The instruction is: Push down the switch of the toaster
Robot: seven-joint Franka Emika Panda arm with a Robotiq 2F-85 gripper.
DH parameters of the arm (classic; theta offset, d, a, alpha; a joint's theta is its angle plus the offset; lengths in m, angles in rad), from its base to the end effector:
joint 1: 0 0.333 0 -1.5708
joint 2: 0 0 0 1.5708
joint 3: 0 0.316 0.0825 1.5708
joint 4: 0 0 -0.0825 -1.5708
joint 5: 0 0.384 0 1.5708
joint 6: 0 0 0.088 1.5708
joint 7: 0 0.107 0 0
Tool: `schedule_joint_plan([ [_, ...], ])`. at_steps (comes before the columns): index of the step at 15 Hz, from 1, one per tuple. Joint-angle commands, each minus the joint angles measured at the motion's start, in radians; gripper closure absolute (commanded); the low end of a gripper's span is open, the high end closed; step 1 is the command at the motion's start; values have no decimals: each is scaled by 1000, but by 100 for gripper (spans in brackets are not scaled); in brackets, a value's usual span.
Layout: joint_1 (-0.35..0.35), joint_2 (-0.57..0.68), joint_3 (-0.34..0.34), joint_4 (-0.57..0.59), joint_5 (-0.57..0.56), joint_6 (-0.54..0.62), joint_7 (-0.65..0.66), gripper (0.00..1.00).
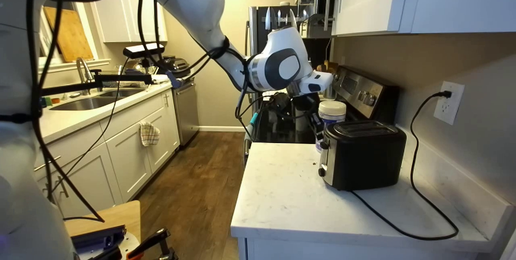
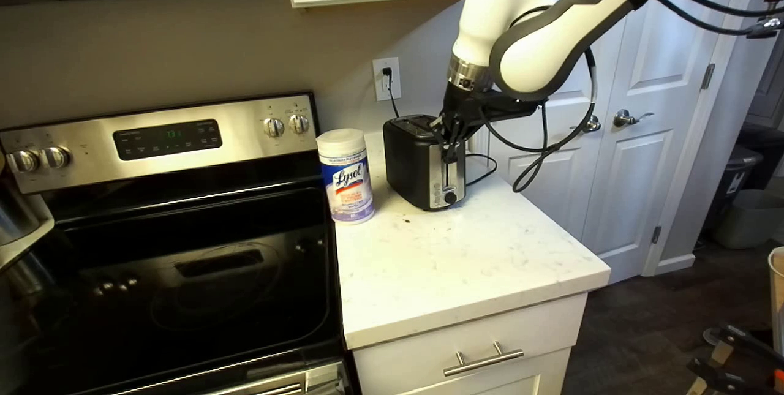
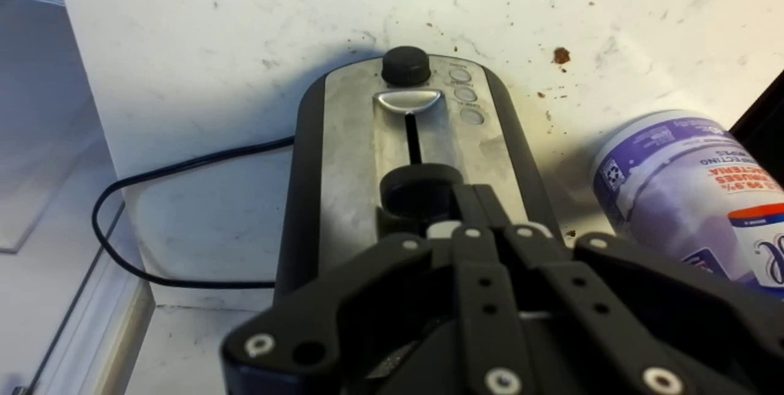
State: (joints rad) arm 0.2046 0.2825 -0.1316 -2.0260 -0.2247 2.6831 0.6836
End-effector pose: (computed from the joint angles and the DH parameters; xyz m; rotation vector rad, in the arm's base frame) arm 0.6249 0.0566 0.3495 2.9895 -0.6302 0.6335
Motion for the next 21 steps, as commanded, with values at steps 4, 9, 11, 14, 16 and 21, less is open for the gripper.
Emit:
schedule_joint_plan([
  [4, 14, -25, -31, -31, -103, 14, 119, 100],
  [9, -13, 7, -4, -23, -54, 41, 77, 100],
  [11, -16, 21, 0, -20, -42, 41, 74, 100],
  [14, -20, 38, -1, -15, -29, 33, 69, 100],
  [16, -26, 49, -3, -13, -20, 34, 66, 100],
  [21, -55, 92, 14, 0, 60, 25, 34, 100],
])
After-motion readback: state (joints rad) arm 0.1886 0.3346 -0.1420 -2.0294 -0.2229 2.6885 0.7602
